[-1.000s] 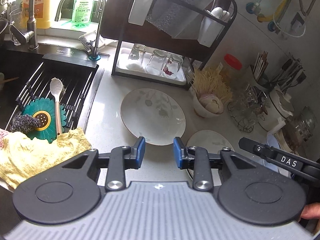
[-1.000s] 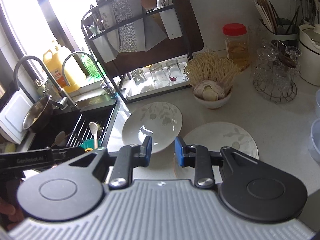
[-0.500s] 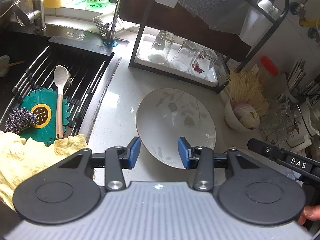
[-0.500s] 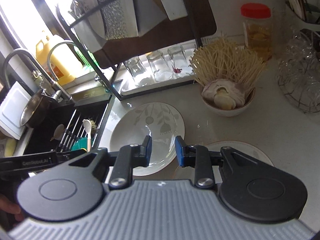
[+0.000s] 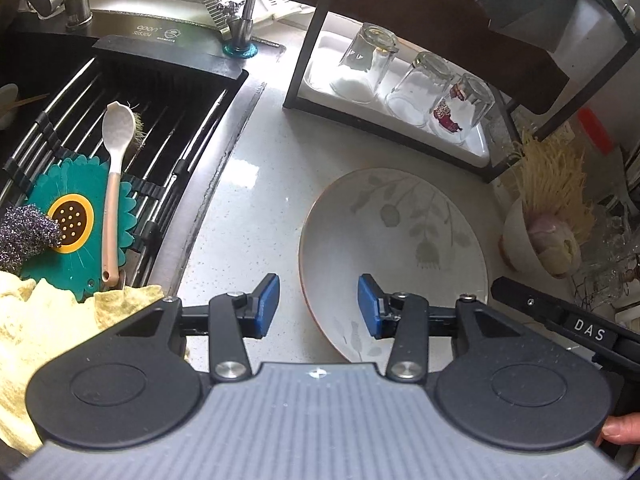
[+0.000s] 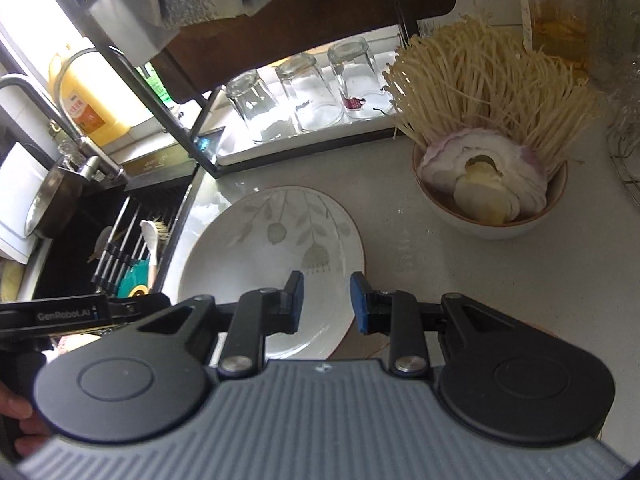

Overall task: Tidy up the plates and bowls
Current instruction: 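Close the left gripper on the rim of the second white leaf plate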

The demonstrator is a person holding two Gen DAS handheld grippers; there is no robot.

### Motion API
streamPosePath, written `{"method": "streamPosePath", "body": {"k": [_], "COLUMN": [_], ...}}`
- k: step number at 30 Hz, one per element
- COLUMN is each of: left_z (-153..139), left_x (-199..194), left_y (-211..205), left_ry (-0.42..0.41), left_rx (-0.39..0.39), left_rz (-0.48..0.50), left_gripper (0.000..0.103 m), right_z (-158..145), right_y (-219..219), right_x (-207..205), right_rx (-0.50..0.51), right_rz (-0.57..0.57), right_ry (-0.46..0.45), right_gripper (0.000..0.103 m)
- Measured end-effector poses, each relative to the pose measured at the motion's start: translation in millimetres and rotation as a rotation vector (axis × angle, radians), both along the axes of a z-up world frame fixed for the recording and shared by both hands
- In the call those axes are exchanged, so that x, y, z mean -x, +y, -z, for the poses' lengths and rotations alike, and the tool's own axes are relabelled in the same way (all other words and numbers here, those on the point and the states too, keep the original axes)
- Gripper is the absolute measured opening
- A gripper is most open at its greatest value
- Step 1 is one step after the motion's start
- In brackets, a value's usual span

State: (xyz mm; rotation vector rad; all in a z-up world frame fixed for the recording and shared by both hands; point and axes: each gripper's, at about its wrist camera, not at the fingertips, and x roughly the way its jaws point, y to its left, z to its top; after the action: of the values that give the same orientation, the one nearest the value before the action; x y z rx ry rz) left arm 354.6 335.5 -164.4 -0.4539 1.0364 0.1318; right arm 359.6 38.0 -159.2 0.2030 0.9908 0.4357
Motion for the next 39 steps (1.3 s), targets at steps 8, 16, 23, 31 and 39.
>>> {"method": "streamPosePath", "body": {"k": [8, 16, 23, 31, 39], "left_z": [16.3, 32.5, 37.7, 47.9, 49.3], "left_x": [-19.6, -31.8, -35.8, -39.5, -40.5], "left_y": [5.7, 10.6, 10.1, 13.3, 9.1], "left_ry": [0.034, 0.061, 0.063, 0.083, 0.09], "left_rx": [-0.01, 0.024, 0.061, 0.096, 0.061], "left_rz": [-0.008, -0.015, -0.041, -0.052, -0.024], "left_gripper": [0.049, 0.048, 0.047, 0.026, 0.019], "right_z": [17.0, 36.2, 41.8, 46.9, 46.4], "right_y": [2.3, 12.8, 17.8, 14.6, 10.7], "right_x": [-19.1, -31.0, -33.8, -33.1, -32.0], "right_rx": [-0.013, 0.002, 0.023, 0.006, -0.013], "right_rz": [0.01, -0.025, -0.049, -0.051, -0.049], "right_ry": [0.019, 0.052, 0.053, 0.057, 0.057], "right_gripper": [0.057, 0.056, 0.035, 0.026, 0.026]}}
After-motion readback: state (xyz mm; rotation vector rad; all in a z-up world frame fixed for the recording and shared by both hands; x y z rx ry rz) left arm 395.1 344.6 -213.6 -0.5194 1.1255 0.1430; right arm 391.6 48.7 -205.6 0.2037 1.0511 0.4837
